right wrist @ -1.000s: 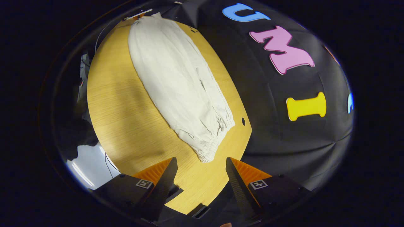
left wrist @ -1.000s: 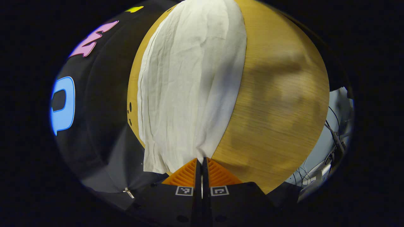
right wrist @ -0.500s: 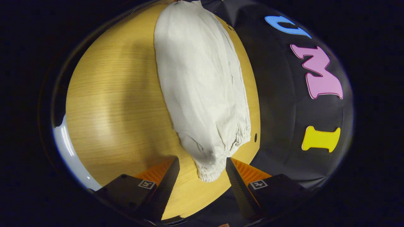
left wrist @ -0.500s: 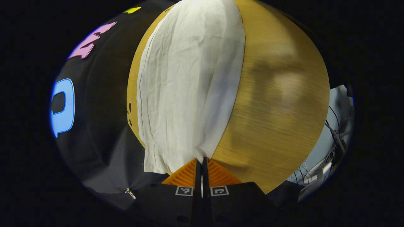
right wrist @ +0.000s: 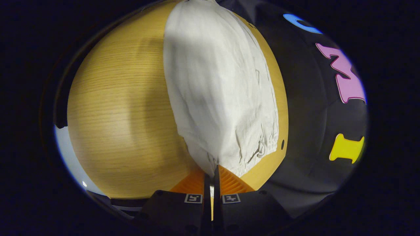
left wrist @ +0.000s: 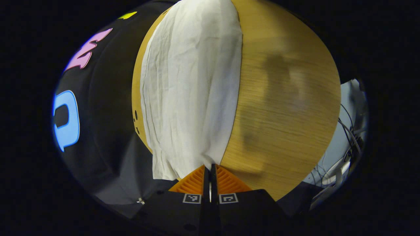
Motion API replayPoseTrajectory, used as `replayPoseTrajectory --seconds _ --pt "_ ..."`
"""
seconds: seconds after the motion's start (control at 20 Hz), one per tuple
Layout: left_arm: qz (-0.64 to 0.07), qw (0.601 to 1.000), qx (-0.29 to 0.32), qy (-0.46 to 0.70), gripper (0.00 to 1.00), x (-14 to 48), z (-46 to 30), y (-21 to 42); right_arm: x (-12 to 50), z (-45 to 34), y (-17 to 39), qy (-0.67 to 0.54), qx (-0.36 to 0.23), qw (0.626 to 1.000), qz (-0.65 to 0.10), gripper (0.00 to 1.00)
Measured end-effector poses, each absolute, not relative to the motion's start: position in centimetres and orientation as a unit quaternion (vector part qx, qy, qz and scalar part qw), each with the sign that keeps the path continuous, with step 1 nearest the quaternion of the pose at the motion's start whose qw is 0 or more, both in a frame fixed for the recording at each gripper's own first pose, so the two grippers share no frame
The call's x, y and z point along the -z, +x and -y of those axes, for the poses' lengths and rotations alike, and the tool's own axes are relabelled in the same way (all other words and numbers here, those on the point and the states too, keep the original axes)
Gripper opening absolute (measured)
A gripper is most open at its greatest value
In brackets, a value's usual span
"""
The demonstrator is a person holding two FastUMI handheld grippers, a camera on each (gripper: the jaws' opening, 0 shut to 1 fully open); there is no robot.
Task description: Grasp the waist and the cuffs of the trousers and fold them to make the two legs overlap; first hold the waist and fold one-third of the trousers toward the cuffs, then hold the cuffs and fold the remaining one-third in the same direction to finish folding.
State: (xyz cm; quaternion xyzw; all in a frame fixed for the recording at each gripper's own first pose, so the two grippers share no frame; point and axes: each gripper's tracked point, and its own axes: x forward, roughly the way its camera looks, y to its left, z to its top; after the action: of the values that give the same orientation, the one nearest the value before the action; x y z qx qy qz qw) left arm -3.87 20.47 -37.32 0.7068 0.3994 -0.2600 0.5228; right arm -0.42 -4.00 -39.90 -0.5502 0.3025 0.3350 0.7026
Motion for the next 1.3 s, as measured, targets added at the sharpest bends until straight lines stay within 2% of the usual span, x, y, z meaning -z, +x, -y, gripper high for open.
replayPoseTrajectory --seconds 0.15,0.35,0.45,0.5,0.55,0.7,1.1,1.3 --pt "-0.438 0.549 0.256 0.664 0.06 36.5 -21.1 -6.7 39.1 3.0 -0.8 -0.536 -0.348 0.707 -0.302 0.07" --pt "-0.437 0.541 0.273 0.665 0.05 35.5 -21.6 -9.3 37.1 1.2 -1.0 -0.528 -0.348 0.714 -0.303 0.07" --pt "-0.436 0.545 0.285 0.658 0.05 35.2 -21.9 -8.6 36.5 1.3 -1.1 -0.506 -0.337 0.731 -0.31 0.07" --pt "-0.434 0.55 0.286 0.654 0.05 34.9 -22.1 -8.4 36.1 1.3 -1.1 -0.487 -0.336 0.74 -0.319 0.11" --pt "-0.429 0.558 0.285 0.651 0.05 34.4 -22.1 -8.2 35.5 1.2 -0.8 -0.471 -0.332 0.75 -0.326 0.07" --pt "-0.424 0.593 0.274 0.628 0.05 32.7 -21.3 -8.0 33.7 1.0 -0.1 -0.416 -0.317 0.778 -0.348 0.07" --pt "-0.428 0.673 0.205 0.567 0.05 29.2 -18.5 -0.5 27.9 1.6 4.8 -0.386 -0.247 0.822 -0.338 0.06" --pt "-0.404 0.68 0.182 0.584 0.05 27.5 -17.7 5.2 26.6 2.3 9.3 -0.393 -0.213 0.833 -0.326 0.07"
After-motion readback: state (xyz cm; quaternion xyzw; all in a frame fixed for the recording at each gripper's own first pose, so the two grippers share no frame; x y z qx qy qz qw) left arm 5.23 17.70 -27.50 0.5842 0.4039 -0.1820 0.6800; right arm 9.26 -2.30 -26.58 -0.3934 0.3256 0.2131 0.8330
